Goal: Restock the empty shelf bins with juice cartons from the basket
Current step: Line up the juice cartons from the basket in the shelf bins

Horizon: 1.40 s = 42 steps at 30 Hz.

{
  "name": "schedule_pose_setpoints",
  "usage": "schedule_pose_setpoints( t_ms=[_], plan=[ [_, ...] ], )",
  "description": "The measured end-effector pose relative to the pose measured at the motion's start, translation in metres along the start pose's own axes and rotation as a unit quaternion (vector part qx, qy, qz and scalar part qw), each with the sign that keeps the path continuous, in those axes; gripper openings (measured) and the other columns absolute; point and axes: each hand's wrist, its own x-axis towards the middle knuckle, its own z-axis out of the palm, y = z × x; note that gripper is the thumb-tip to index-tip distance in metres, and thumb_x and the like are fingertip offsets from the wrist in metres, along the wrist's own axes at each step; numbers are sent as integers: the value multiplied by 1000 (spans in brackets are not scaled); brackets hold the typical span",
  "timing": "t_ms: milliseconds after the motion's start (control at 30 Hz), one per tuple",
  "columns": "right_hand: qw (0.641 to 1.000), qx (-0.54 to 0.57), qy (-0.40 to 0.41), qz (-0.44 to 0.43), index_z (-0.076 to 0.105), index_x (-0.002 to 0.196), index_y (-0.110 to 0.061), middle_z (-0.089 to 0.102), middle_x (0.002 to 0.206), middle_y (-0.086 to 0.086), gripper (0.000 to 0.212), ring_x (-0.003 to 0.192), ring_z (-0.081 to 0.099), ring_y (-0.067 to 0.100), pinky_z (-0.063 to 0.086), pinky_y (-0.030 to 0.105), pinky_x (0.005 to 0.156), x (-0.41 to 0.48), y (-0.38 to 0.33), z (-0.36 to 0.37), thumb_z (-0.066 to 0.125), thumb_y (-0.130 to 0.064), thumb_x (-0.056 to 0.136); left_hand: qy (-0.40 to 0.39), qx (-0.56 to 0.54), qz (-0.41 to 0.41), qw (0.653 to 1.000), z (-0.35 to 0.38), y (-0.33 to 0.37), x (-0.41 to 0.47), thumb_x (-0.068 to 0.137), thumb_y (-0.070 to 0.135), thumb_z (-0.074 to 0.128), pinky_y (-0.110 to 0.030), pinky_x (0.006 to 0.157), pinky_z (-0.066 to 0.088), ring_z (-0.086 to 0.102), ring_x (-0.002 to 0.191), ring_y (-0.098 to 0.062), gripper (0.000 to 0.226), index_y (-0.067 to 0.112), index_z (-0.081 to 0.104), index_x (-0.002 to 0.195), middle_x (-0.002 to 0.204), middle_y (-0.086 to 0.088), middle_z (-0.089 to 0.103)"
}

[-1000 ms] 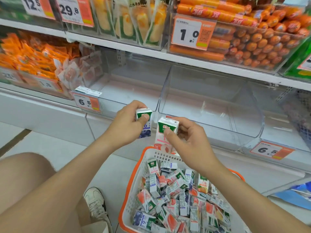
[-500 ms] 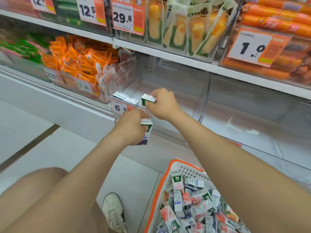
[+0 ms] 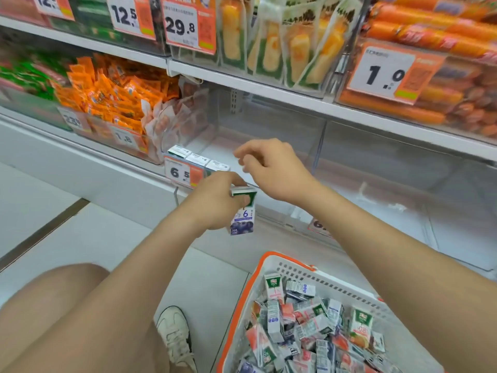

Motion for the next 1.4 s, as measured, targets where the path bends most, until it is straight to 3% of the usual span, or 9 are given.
schedule_pose_setpoints(
  t_ms=[167,267,400,667,833,933,1000,1133,1400],
  plan=[
    [990,-25,120,-67,70,119,-22,69,108,-9,24,92,65,5,53,23,84,-105,39,-47,62,-17,96,-41,-192,31,980,27,40,-14,90,34,84,-44,89,63,76,96,-26,32,26,70,117,111,-7,73],
    [992,96,77,29,66,130,-18,73,112,-4,28,95,72,9,59,29,85,-150,63,-64,62,-22,102,-56,-264,52,962,48,72,-30,93,29,79,-49,95,61,78,96,-29,30,12,70,115,102,-11,80],
    [949,278,77,131,63,126,-8,79,91,10,22,79,78,23,63,38,72,-187,83,-85,58,-15,106,-55,-307,87,946,83,114,-47,96,25,75,-50,88,60,76,83,-24,13,14,78,99,93,-11,81],
    [940,275,113,166,66,125,-17,78,93,6,27,79,70,21,58,38,67,-235,115,-122,58,-22,100,-67,-269,138,951,137,167,-50,94,29,79,-54,72,60,75,77,-25,12,19,81,100,93,-8,80],
    [933,256,159,198,70,114,-14,79,87,7,15,72,71,18,60,42,66,-253,125,-148,68,-20,100,-68,-290,182,937,170,186,-44,108,27,58,-33,70,63,78,83,-18,24,13,77,109,96,-2,81],
    [893,271,275,231,65,108,-12,79,85,8,15,74,76,24,64,45,73,-269,139,-178,69,-9,94,-8,-147,277,949,191,184,-41,106,21,56,-22,77,55,71,87,-4,18,21,72,114,101,10,75],
    [901,155,326,239,62,103,-21,78,90,3,20,80,76,26,63,45,76,-285,157,-197,72,-17,86,2,-2,356,935,205,178,-41,102,18,59,-28,90,50,64,100,-8,21,24,69,120,111,10,69],
    [917,-112,291,248,59,116,-15,65,98,-1,23,78,60,21,37,27,66,-307,191,-217,66,-22,95,-65,146,393,906,228,170,-44,101,23,58,-47,107,42,49,125,-23,35,26,60,136,135,4,56],
    [904,-168,225,321,51,131,-5,58,115,19,31,94,46,31,34,36,74,-311,227,-226,61,-9,101,-36,221,428,876,246,166,-46,100,25,60,-47,103,41,42,127,-28,36,25,62,136,139,0,49]
  ],
)
